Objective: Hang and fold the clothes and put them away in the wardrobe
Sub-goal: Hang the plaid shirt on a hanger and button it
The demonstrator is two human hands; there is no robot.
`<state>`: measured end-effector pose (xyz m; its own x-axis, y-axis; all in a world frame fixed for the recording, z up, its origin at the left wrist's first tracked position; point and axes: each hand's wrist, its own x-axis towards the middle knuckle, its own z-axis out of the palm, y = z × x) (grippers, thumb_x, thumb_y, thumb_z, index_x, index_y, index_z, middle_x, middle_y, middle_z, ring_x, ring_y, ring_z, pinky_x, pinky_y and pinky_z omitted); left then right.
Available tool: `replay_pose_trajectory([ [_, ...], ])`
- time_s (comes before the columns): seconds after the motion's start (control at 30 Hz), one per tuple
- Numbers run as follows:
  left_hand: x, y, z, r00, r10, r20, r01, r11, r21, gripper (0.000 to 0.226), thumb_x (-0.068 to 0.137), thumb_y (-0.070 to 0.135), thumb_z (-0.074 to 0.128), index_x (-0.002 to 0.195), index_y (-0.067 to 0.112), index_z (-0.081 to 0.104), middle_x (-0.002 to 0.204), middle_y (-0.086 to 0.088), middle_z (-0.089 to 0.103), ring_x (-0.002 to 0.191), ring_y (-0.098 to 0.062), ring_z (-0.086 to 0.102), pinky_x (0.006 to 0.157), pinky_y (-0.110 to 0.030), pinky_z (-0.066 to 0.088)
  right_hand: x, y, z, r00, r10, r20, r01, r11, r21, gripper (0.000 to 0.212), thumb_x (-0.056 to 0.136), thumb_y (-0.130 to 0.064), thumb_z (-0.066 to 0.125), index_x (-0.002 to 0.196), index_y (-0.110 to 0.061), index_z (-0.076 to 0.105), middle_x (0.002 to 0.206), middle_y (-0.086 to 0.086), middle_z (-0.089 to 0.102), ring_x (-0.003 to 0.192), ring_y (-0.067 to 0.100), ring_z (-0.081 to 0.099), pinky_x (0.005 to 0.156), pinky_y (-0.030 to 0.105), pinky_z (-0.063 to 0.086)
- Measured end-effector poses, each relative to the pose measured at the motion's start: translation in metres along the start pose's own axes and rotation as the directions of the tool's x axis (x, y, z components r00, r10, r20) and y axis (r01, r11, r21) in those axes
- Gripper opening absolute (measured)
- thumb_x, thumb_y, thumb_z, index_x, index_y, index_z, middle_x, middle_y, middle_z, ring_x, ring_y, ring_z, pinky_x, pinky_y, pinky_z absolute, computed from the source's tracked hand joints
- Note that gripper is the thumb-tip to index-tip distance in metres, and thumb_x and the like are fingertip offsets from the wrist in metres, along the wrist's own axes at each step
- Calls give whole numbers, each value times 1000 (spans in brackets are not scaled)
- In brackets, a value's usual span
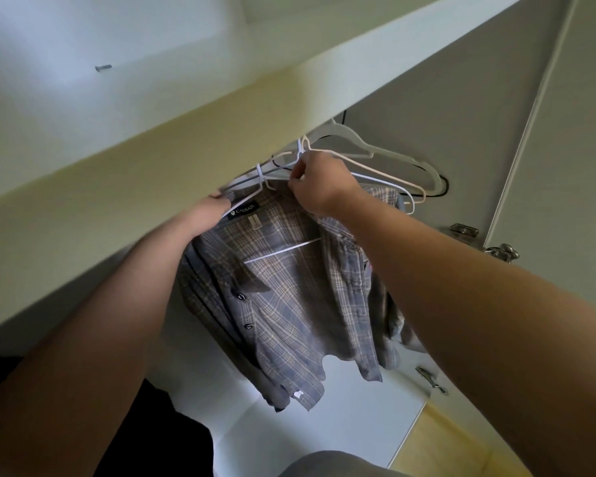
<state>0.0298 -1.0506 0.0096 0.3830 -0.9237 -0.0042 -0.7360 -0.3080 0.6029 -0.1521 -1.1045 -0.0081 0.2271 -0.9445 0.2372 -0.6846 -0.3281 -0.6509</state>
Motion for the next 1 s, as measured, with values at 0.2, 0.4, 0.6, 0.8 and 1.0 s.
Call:
replay_pose_trajectory([
  [0.2, 3, -18, -6, 998, -47, -53, 54, 986, 156, 29, 105, 28, 52, 117, 3, 62, 88, -14, 62, 89, -29, 57, 65, -33, 27, -7, 9, -2, 986, 161, 29, -161, 987, -8, 22, 94, -22, 51, 114, -18, 58, 101, 4, 62, 102, 32, 61, 98, 49, 51],
  [0.4, 14, -45, -7, 974, -114, -195, 140, 982, 128, 31, 81, 15, 80, 67, 16, 53, 76, -8, 65, 80, -26, 64, 76, -33, 49, -17, 7, 4, 992, 104, 73, -105, 994, 11, 31, 90, -8, 43, 118, -20, 45, 103, 9, 59, 96, 35, 57, 94, 54, 50],
  [0.6, 12, -70, -4, 939, -227, -259, 196, 970, -142, 33, 75, -5, 79, 103, 12, 72, 98, -10, 73, 91, -27, 70, 88, -40, 60, -24, 9, 12, 997, 55, 62, -48, 993, -110, 32, 91, -11, 46, 121, -21, 50, 113, 10, 44, 94, 37, 55, 95, 54, 47],
  [0.8, 7, -85, -10, 941, -336, 45, 317, 823, -472, 29, 97, -9, 52, 89, 15, 65, 57, 7, 70, 55, -7, 68, 59, -29, 53, -30, 17, 23, 994, -88, -60, 56, 913, -404, 69, 85, -74, 52, 128, -21, 47, 126, 14, 49, 119, 36, 49, 95, 52, 43],
  [1.0, 8, -90, -15, 912, -323, 252, 410, 717, -564, 45, 100, -14, 29, 94, 17, 60, 58, 6, 70, 49, -6, 67, 67, -35, 51, -36, 12, 26, 986, -138, -95, 75, 871, -486, 45, 87, -17, 55, 131, -13, 47, 123, 15, 50, 116, 36, 50, 92, 45, 43],
])
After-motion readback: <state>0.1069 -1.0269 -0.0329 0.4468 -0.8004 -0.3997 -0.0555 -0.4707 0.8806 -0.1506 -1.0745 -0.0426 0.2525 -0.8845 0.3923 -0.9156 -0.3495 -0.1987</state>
